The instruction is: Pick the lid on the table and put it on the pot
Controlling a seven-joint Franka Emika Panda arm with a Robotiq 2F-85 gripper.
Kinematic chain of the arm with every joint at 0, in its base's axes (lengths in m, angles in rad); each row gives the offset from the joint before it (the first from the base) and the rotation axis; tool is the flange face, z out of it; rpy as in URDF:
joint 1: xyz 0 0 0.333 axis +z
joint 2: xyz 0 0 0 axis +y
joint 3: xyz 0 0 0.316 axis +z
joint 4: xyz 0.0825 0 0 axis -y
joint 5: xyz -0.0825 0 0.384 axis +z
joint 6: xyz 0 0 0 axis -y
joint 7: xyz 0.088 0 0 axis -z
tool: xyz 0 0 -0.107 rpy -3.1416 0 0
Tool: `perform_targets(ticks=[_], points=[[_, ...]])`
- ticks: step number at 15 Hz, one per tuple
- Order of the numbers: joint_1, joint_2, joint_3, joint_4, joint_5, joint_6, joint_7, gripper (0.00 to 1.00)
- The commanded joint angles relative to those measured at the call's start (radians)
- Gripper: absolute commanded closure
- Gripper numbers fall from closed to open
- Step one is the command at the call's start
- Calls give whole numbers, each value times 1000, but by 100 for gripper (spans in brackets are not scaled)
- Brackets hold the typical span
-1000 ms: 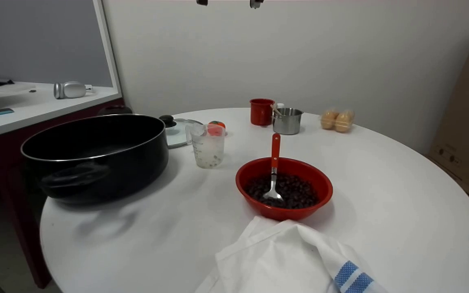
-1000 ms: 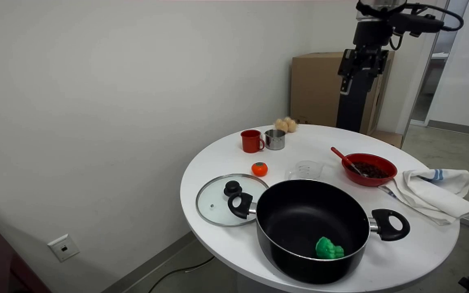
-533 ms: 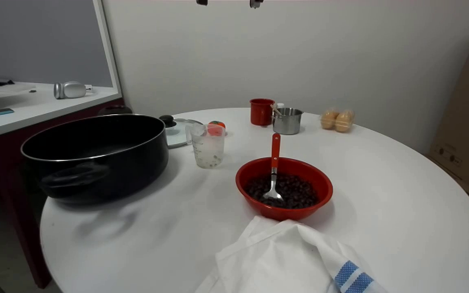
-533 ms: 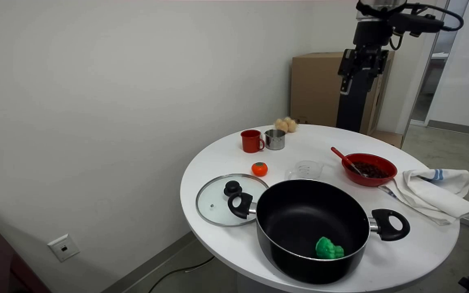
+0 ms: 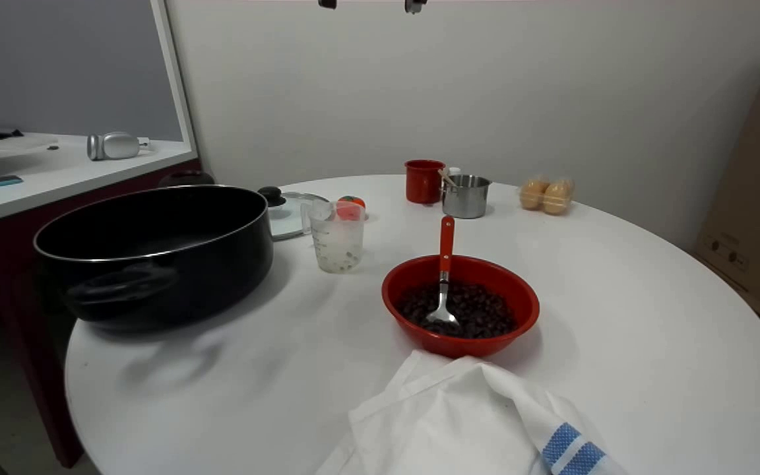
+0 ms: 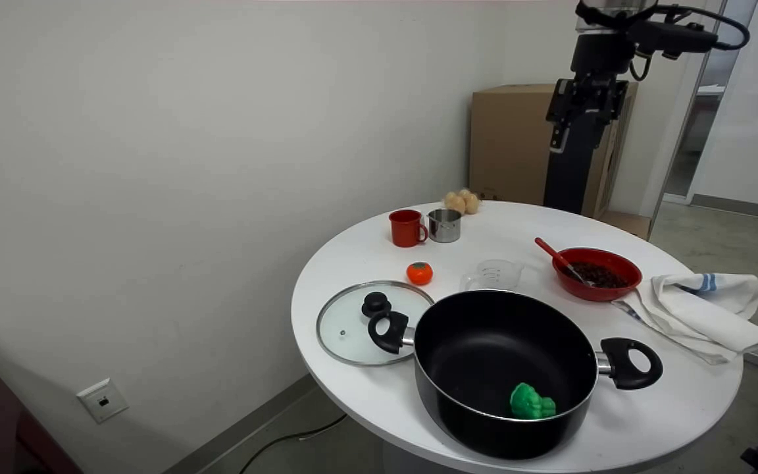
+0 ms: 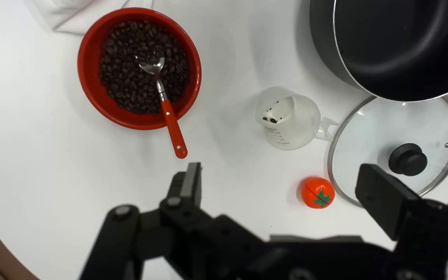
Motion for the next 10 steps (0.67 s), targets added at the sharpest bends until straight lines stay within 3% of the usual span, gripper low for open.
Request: perform_targets(ticks=[1,10], points=[[-11,0,11,1,-2,-2,1,0],[16,79,66,11,-31,12,-12,0]])
